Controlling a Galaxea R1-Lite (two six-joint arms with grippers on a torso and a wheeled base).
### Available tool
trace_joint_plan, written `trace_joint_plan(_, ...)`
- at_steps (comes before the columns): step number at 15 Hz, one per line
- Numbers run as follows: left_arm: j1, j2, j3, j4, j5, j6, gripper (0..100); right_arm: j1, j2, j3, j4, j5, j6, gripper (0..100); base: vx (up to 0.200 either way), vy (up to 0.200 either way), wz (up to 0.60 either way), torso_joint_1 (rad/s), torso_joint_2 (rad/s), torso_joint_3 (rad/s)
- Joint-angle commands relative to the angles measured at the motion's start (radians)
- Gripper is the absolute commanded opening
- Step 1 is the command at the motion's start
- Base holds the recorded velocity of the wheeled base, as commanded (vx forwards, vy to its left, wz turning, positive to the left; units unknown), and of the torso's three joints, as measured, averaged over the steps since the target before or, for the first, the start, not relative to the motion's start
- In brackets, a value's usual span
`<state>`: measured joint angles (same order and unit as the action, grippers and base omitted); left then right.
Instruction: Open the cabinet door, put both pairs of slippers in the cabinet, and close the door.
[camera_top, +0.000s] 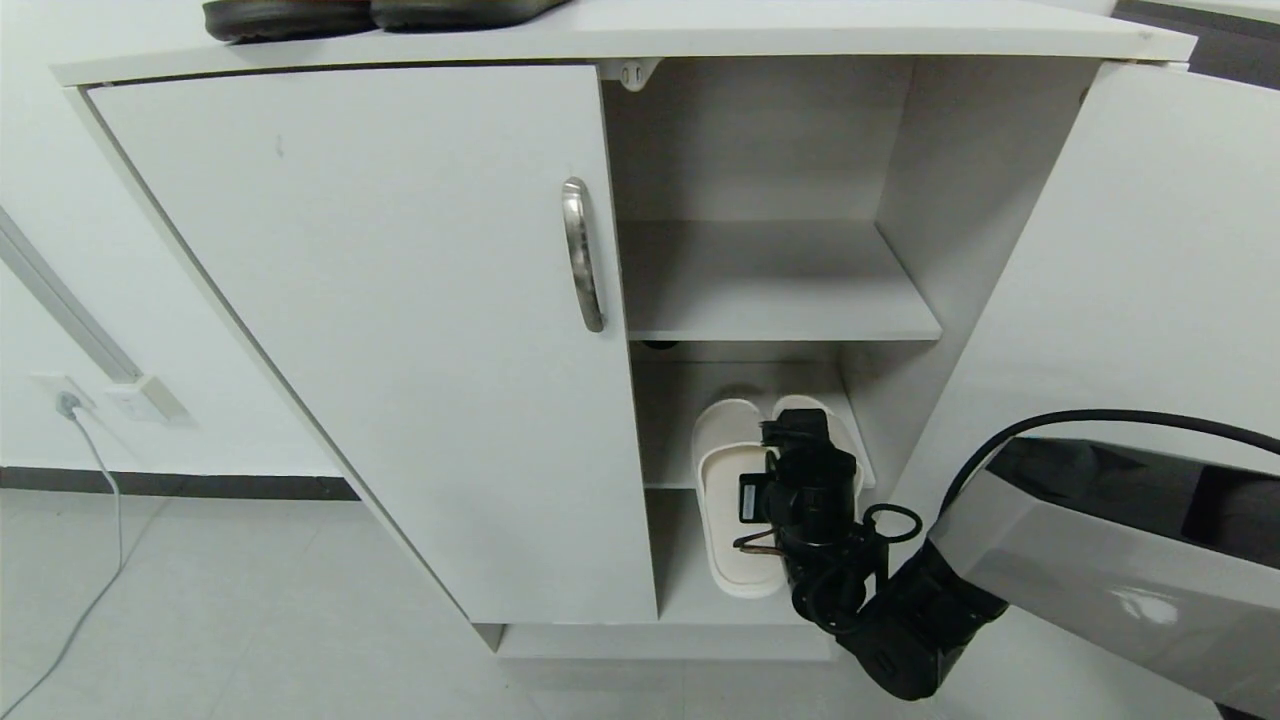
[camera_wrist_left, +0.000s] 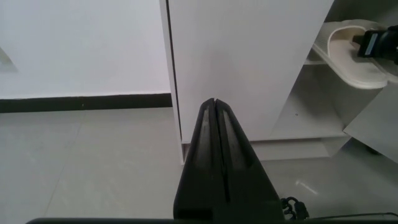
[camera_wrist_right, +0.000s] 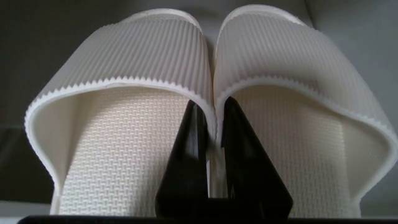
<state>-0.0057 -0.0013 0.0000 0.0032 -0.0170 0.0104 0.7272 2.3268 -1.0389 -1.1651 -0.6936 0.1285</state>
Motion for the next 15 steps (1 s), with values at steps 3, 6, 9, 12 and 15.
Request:
trace_joint_plan(3, 0.0, 0.001, 0.0, 0.0, 0.0, -0.001, 0, -0.034, 0.055, -0.159, 0.073, 0.022, -0.003, 0, 0.0, 0.0, 0.0, 0.0, 0.0, 0.0)
trace_joint_plan(6, 0.0, 0.001, 0.0, 0.0, 0.0, -0.001, 0, -0.045, 0.085, -0.268, 0.14, 0.022, -0.003, 0, 0.0, 0.0, 0.0, 0.0, 0.0, 0.0)
trace_joint_plan(9, 0.0, 0.001, 0.0, 0.0, 0.0, 0.0, 0, -0.057, 0.097, -0.346, 0.206, 0.032, -0.006, 0, 0.0, 0.0, 0.0, 0.0, 0.0, 0.0)
trace_joint_plan(12, 0.0, 0.001, 0.0, 0.0, 0.0, 0.0, 0, -0.071, 0.112, -0.388, 0.222, 0.069, -0.032, 0, 0.0, 0.0, 0.0, 0.0, 0.0, 0.0)
trace_joint_plan(15, 0.0, 0.001, 0.0, 0.0, 0.0, 0.0, 0, -0.078, 0.14, -0.437, 0.222, 0.069, -0.052, 0, 0.0, 0.0, 0.0, 0.0, 0.0, 0.0)
